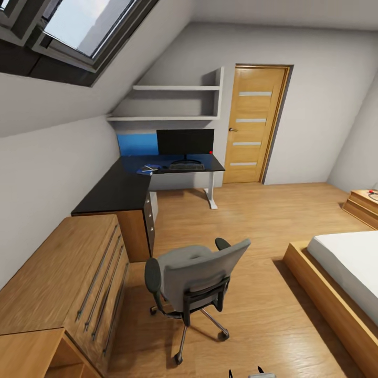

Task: In the bedroom, organize the workspace by keeping the computer under the desk, ensuring the monitor is on the desk, placing the keyboard on the desk next to the monitor, placing the mouse on the desk next to the keyboard, moving the folder from the swivel chair onto the desk next to the mouse, stacking the notebook on top of the folder with the pen on top of the notebook, and positioning the swivel chair next to the desk.

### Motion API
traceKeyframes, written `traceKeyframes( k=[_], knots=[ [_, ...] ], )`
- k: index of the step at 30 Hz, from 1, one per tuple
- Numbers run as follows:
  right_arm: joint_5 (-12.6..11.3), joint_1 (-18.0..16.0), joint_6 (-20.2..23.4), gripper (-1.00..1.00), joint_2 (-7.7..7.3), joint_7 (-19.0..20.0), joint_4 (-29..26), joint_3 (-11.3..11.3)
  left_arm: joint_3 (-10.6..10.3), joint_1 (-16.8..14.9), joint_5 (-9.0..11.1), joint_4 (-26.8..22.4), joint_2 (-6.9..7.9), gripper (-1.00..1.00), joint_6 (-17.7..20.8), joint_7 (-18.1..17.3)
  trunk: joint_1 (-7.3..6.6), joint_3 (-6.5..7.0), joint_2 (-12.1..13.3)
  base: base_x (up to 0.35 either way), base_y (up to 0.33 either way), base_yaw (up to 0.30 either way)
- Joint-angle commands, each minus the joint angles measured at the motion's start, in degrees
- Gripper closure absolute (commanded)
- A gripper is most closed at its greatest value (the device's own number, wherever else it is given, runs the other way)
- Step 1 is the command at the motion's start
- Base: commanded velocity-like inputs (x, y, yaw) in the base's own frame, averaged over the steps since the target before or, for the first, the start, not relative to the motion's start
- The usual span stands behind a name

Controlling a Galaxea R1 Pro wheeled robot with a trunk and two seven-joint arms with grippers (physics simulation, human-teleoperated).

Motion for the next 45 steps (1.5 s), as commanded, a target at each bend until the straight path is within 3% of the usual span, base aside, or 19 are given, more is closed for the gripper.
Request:
traceKeyframes(
  k=[1, 45],
  knots=[
    [0.0, 0.0, -0.1, -1.0, 0.01, -0.5, 0.0, 0.5, -0.5, -0.1, 0.4, 0.0, -0.03, -1.0, -0.2, 0.4, 0.25, -0.3, -0.5, 0.0, 0.0, -0.005],
    [-0.1, 0.0, 0.0, -1.0, 0.01, -0.5, 0.1, 0.5, -0.1, -0.1, 0.8, 0.2, -0.3, -1.0, 0.1, 0.9, 9.92, -8.2, -18.2, 0.0, 0.0, -0.003]
  ],
)
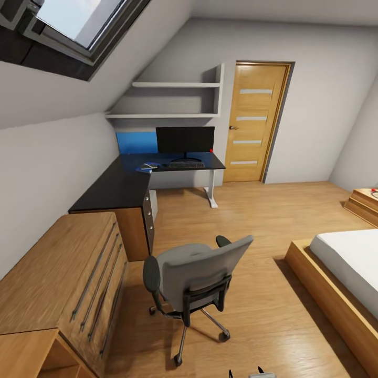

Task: In the bedroom, organize the workspace by keeping the computer under the desk, ensuring the monitor is on the desk, placing the keyboard on the desk next to the monitor, placing the mouse on the desk next to the keyboard, moving the folder from the swivel chair onto the desk next to the mouse, stacking the notebook on top of the folder with the pen on top of the notebook, and positioning the swivel chair next to the desk.

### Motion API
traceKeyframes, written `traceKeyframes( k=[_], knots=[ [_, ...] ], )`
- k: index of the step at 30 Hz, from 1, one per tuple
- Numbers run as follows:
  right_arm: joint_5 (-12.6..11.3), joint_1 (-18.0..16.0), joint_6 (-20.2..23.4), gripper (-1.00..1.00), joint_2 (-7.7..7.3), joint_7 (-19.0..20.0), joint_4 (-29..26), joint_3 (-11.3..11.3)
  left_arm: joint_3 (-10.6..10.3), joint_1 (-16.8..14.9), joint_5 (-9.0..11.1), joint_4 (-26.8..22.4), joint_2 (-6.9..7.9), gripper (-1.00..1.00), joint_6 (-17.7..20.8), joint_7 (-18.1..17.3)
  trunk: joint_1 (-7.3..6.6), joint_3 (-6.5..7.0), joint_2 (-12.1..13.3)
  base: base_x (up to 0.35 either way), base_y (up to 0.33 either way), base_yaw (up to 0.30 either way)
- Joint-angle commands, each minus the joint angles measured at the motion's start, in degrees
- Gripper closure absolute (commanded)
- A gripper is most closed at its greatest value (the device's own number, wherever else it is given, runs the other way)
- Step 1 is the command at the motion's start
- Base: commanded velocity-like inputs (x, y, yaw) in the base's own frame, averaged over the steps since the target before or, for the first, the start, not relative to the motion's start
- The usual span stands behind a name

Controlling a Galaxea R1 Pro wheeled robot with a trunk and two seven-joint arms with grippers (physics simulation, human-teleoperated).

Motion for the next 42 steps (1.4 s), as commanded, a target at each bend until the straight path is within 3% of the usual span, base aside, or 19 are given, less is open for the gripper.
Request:
traceKeyframes(
  k=[1, 27, 42],
  knots=[
    [0.0, 0.0, 0.0, -1.0, 0.01, -0.5, 0.0, 0.5, -0.5, 0.0, 0.4, 0.0, 0.03, -1.0, -0.2, 0.4, 0.23, -0.26, -0.5, 0.0, 0.0, 0.0],
    [0.0, 0.0, 0.0, -1.0, 0.01, -0.6, 0.0, 0.5, -0.4, 0.0, 0.3, 0.0, 0.26, -1.0, -0.3, 0.4, 5.95, -4.93, -10.9, 0.0, -0.002, 0.0],
    [0.0, 0.0, -0.1, -1.0, 0.03, -0.5, 0.0, 0.6, -0.4, 0.0, 0.0, -0.1, 0.25, -1.0, -0.4, 0.3, 9.24, -7.62, -16.9, 0.0, -0.269, 0.0]
  ],
)
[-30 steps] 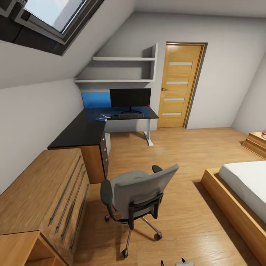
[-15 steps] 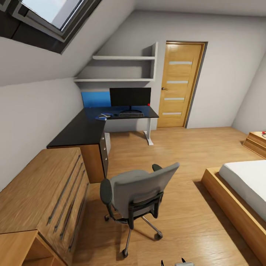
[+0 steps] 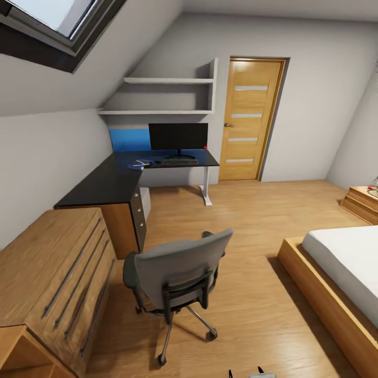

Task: In the bedroom, organize the workspace by keeping the computer under the desk, ensuring the monitor is on the desk, placing the keyboard on the desk next to the monitor, placing the mouse on the desk next to the keyboard, moving the folder from the swivel chair onto the desk next to the mouse, stacking the notebook on top of the folder with the pen on top of the notebook, and positioning the swivel chair next to the desk.

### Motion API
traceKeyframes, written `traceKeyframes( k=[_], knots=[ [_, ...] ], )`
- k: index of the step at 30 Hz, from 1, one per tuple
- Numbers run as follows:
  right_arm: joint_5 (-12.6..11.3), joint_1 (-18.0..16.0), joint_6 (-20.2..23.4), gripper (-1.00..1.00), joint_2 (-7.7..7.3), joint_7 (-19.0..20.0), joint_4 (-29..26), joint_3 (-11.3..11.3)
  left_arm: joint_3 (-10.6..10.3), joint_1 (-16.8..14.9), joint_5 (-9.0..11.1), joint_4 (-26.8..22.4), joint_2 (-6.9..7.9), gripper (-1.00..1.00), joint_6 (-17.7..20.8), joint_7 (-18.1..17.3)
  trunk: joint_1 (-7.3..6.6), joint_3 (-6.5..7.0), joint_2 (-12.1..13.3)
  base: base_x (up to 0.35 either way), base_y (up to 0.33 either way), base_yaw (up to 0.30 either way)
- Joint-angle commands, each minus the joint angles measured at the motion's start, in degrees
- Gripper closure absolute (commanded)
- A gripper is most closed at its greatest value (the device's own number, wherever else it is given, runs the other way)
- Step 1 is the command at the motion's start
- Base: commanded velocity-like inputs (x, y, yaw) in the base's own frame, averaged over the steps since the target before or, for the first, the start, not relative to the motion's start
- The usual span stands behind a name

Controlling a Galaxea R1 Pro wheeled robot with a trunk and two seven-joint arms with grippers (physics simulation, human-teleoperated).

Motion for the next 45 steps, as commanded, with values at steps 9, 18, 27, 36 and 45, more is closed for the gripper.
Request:
traceKeyframes(
  k=[9, 18, 27, 36, 45],
  knots=[
    [0.0, 0.0, 0.0, -1.0, 0.12, -0.5, 0.0, 0.6, -0.5, 0.0, 0.3, 0.0, -0.14, -1.0, -0.5, 0.5, 1.98, -1.68, -3.7, 0.0, -0.142, 0.11],
    [0.0, 0.0, 0.0, -1.0, 0.08, -0.5, 0.0, 0.6, -0.5, 0.0, 0.3, 0.0, -0.16, -1.0, -0.5, 0.5, 3.96, -3.3, -7.3, 0.0, -0.007, 0.211],
    [0.0, 0.0, 0.0, -1.0, 0.08, -0.5, 0.0, 0.6, -0.5, 0.0, 0.3, 0.0, -0.16, -1.0, -0.4, 0.5, 5.94, -4.91, -10.9, 0.0, 0.0, 0.029],
    [0.0, 0.0, -0.3, -1.0, 0.08, -0.5, -0.1, 0.5, -0.7, 0.0, 0.3, 0.0, -0.2, -1.0, -0.2, 0.2, 7.91, -6.53, -14.5, 0.0, 0.0, 0.0],
    [-0.2, 0.0, -0.3, -1.0, 0.08, -0.5, -0.2, 0.5, -0.6, -0.1, 0.4, -1.7, -0.09, -1.0, -0.1, 0.6, 9.89, -8.15, -18.1, 0.0, 0.0, 0.0]
  ],
)
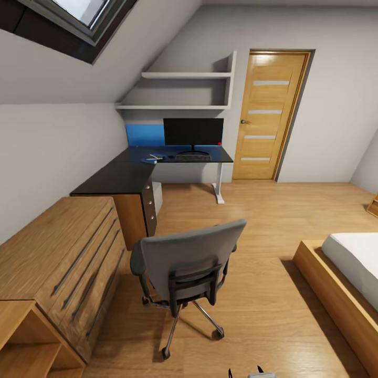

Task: In the bedroom, organize the workspace by keeping the computer under the desk, ensuring the monitor is on the desk, placing the keyboard on the desk next to the monitor, placing the mouse on the desk next to the keyboard, moving the folder from the swivel chair onto the desk next to the mouse, stacking the notebook on top of the folder with the pen on top of the notebook, and positioning the swivel chair next to the desk.

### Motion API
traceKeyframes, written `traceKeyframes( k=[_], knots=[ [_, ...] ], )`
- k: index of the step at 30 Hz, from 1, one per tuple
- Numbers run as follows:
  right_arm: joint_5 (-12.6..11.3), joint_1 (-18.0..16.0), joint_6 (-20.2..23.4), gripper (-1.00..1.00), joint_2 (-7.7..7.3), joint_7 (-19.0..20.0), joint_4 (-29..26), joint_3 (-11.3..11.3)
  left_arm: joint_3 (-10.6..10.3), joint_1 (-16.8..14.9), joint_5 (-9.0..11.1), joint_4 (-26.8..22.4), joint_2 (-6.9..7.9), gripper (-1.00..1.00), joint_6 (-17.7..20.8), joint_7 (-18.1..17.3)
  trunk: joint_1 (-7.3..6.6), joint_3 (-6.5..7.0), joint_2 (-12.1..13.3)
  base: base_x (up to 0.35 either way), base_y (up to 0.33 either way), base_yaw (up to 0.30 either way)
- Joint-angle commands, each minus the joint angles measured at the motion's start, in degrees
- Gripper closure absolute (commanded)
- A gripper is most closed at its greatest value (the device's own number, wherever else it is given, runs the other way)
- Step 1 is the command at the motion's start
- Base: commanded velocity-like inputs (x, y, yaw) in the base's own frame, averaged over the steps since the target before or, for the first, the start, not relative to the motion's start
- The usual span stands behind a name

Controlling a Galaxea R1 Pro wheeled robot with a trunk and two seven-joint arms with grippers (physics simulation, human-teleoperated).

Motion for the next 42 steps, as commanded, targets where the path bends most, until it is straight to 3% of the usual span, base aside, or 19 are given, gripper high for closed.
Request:
traceKeyframes(
  k=[1, 5, 13, 19, 22, 27, 28, 31, 35, 37, 42],
  knots=[
    [-0.1, 0.0, 0.0, -1.0, 0.01, -0.5, 0.0, 0.4, -0.5, -0.1, 0.3, -1.5, 0.07, -1.0, 0.0, 0.4, 0.22, -0.24, -0.4, 0.0, 0.0, 0.0],
    [-0.3, 0.0, 0.3, -1.0, 0.01, -0.5, -0.1, 0.2, -0.5, -0.2, 0.1, -6.9, -0.01, -1.0, 4.1, 1.2, 1.1, -0.96, -2.0, 0.0, 0.0, 0.0],
    [-2.0, -0.2, 0.5, -1.0, -0.49, -0.8, -4.9, -0.3, -0.2, -2.5, 0.1, -18.1, 0.45, -1.0, 18.0, 6.0, 2.86, -2.4, -5.3, 0.0, 0.0, 0.0],
    [-6.5, -1.4, 3.5, -1.0, -0.59, -0.8, -6.9, -0.4, 0.2, -6.1, 0.1, -24.3, 0.66, -1.0, 23.9, 9.8, 4.18, -3.47, -7.7, 0.0, 0.0, 0.0],
    [-9.5, -4.1, 8.6, -1.0, -0.66, -0.8, -8.7, -0.4, 0.3, -7.6, 0.2, -27.2, 0.57, -1.0, 26.3, 10.6, 4.84, -4.01, -8.9, 0.0, 0.0, 0.0],
    [-14.2, -7.3, 16.6, -1.0, -0.78, -0.6, -11.6, -0.4, 0.4, -8.5, 0.4, -27.2, 0.51, -1.0, 27.4, 11.0, 5.93, -4.91, -10.9, 0.0, 0.0, 0.0],
    [-15.8, -7.9, 18.4, -1.0, -0.78, -0.5, -12.0, -0.4, 0.1, -8.6, 0.3, -24.2, 0.46, -1.0, 27.3, 10.9, 6.15, -5.09, -11.3, 0.0, 0.0, 0.0],
    [-16.8, -8.3, 19.1, -1.0, -0.81, -0.3, -11.6, -0.3, 0.1, -8.7, 0.1, -20.7, 0.57, -1.0, 26.0, 10.9, 6.81, -5.63, -12.5, 0.0, 0.0, 0.0],
    [-17.5, -8.5, 17.7, -1.0, -0.8, -0.1, -8.2, -0.1, 0.2, -8.8, 0.2, -18.4, 0.65, -1.0, 24.4, 10.8, 7.47, -6.17, -13.7, 0.0, 0.0, 0.0],
    [-17.6, -8.5, 14.4, -1.0, -0.67, -0.2, -6.6, -0.1, 0.2, -8.8, 0.2, -18.3, 0.58, -1.0, 23.5, 10.9, 7.47, -6.17, -13.7, 0.0, 0.0, 0.0],
    [-17.7, -8.6, 11.7, -1.0, -0.59, -0.2, -5.7, 0.0, 0.1, -8.8, 0.3, -18.3, 0.38, -1.0, 19.7, 11.0, 7.91, -6.52, -14.5, 0.0, 0.0, 0.0]
  ],
)
